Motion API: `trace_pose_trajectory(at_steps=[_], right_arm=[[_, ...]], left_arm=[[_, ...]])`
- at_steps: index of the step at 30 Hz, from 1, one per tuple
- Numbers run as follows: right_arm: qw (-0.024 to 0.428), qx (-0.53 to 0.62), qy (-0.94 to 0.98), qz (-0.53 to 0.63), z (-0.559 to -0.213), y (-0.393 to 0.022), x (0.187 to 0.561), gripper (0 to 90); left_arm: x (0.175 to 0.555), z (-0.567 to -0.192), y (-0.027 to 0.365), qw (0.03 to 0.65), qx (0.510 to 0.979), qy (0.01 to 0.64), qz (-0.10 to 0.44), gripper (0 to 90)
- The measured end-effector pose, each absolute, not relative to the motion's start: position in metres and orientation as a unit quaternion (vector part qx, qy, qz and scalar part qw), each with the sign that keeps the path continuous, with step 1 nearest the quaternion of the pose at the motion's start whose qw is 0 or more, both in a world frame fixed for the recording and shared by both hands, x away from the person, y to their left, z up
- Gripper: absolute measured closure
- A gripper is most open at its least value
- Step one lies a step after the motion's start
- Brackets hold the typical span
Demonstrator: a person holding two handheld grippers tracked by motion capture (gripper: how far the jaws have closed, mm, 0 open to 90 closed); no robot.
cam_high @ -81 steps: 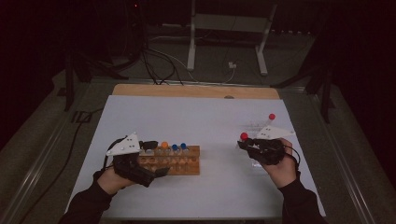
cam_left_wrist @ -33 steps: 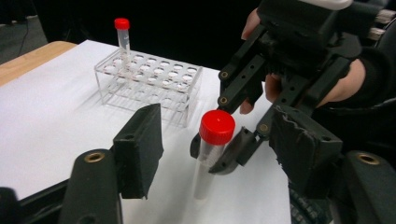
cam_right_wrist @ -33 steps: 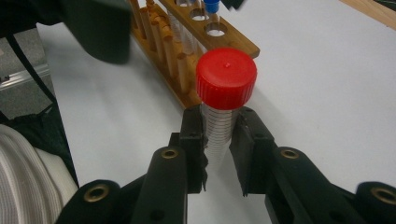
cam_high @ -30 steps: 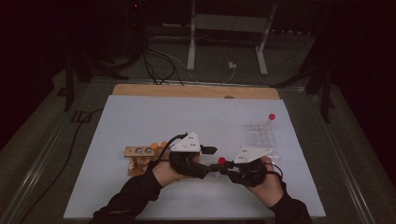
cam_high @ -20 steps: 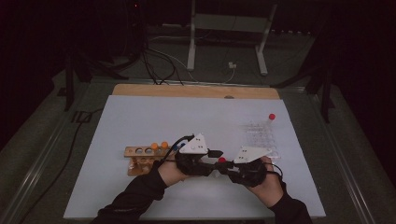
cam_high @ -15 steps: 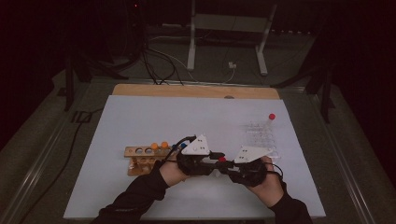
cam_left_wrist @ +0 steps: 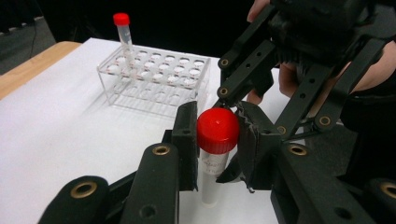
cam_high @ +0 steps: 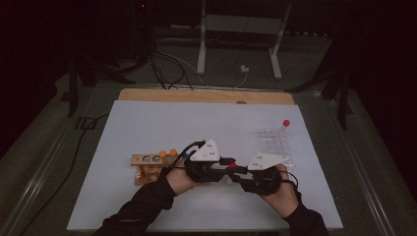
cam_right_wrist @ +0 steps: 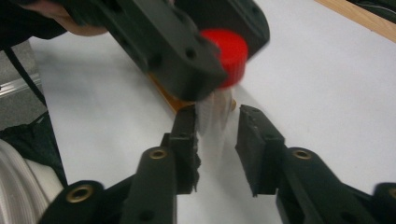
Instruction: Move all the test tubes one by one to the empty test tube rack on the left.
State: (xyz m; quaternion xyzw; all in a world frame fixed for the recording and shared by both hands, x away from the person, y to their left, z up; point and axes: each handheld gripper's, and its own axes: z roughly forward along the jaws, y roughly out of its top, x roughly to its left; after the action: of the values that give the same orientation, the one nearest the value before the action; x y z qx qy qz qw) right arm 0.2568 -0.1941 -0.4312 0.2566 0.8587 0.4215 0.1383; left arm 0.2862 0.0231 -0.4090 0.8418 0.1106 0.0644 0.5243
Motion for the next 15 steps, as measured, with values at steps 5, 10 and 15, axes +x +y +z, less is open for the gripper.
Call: trace_pose_trajectory(at_steps=[5,10,15], right_arm=[[0.146,0.263,0.850,0.433,-0.428,-0.197,0.257,49.7],[0.129,0.266,0.843,0.450,-0.425,-0.201,0.261,36.0],[0.118,0.275,0.841,0.451,-0.425,-0.200,0.263,25.2]], left_arm=[[0.286,-0.400,0.030,0.527,0.839,0.113,0.075,71.7],[0.287,-0.390,0.041,0.531,0.835,0.118,0.088,71.7],[0.287,-0.382,0.054,0.531,0.831,0.127,0.103,71.7]])
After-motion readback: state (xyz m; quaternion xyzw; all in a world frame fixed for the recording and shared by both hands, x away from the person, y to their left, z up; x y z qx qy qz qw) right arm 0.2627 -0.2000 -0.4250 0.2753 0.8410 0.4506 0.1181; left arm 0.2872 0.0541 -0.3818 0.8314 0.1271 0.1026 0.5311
